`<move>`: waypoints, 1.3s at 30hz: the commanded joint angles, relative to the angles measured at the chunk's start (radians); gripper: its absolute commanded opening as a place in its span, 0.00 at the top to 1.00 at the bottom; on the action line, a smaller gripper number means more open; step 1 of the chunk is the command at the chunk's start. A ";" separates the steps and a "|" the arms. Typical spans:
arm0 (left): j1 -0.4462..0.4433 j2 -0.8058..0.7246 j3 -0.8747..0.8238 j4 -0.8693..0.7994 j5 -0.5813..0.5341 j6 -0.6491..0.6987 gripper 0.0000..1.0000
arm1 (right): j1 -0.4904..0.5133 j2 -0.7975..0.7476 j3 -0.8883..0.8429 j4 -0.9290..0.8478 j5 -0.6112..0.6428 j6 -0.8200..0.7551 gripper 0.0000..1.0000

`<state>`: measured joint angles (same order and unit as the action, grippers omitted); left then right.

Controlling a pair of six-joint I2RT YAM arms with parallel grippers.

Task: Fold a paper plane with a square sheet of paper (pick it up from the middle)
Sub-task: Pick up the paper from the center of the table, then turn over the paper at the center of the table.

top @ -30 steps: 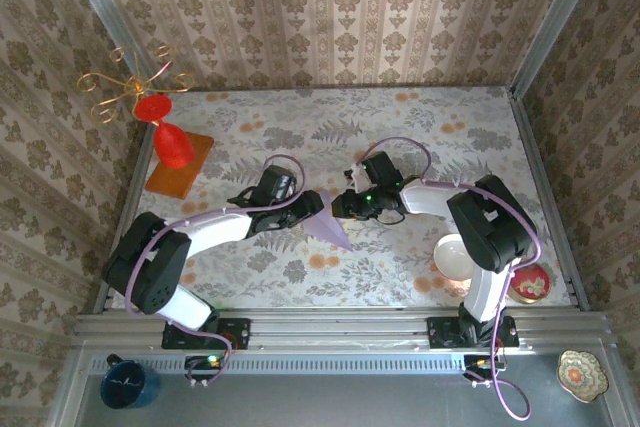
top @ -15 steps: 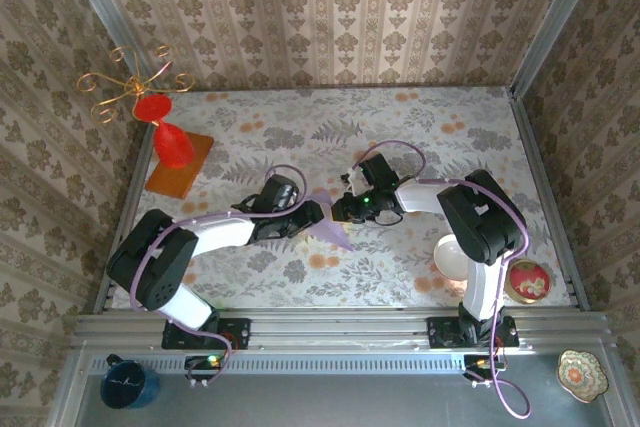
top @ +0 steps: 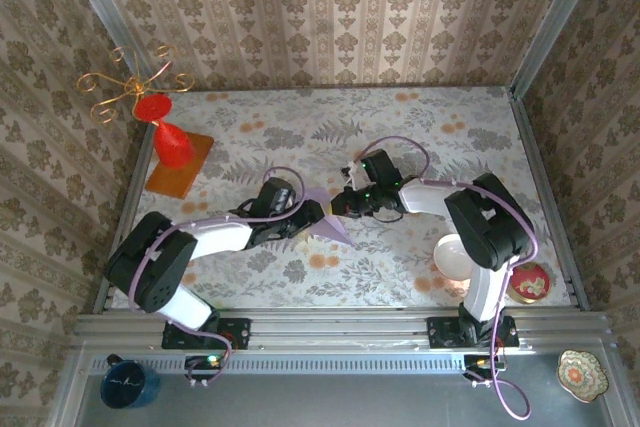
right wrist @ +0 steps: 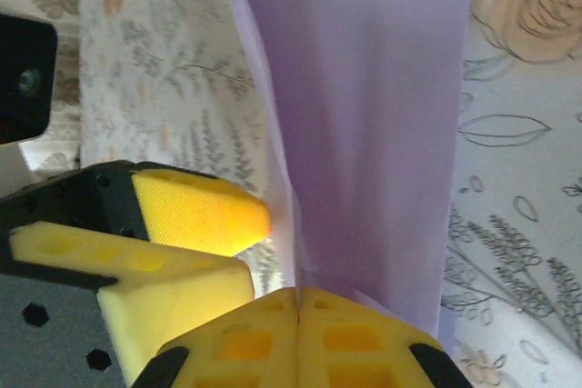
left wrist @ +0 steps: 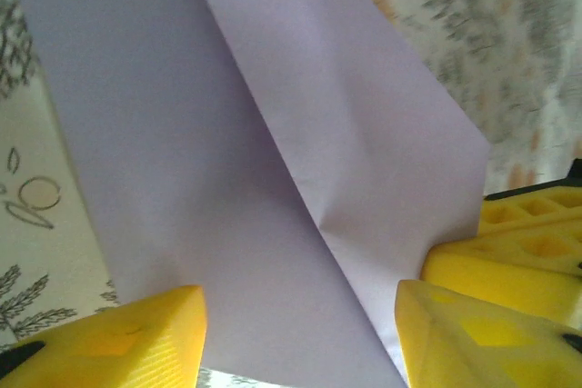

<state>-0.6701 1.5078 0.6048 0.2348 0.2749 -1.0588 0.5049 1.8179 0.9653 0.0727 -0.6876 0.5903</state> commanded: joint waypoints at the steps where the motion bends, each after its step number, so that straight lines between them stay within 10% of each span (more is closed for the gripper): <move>1: 0.029 -0.097 -0.012 0.109 0.038 -0.029 0.36 | -0.009 -0.087 -0.022 0.083 -0.033 0.071 0.94; 10: 0.063 -0.166 -0.060 0.362 0.151 -0.096 0.30 | -0.047 -0.220 -0.091 0.272 -0.069 0.260 0.94; 39: 0.066 -0.083 -0.025 0.620 0.200 -0.124 0.75 | -0.092 -0.267 -0.178 0.498 -0.159 0.466 0.92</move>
<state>-0.6086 1.4254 0.5583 0.8116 0.4717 -1.2045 0.4198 1.5711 0.8017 0.5362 -0.8188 1.0397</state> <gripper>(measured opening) 0.257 0.077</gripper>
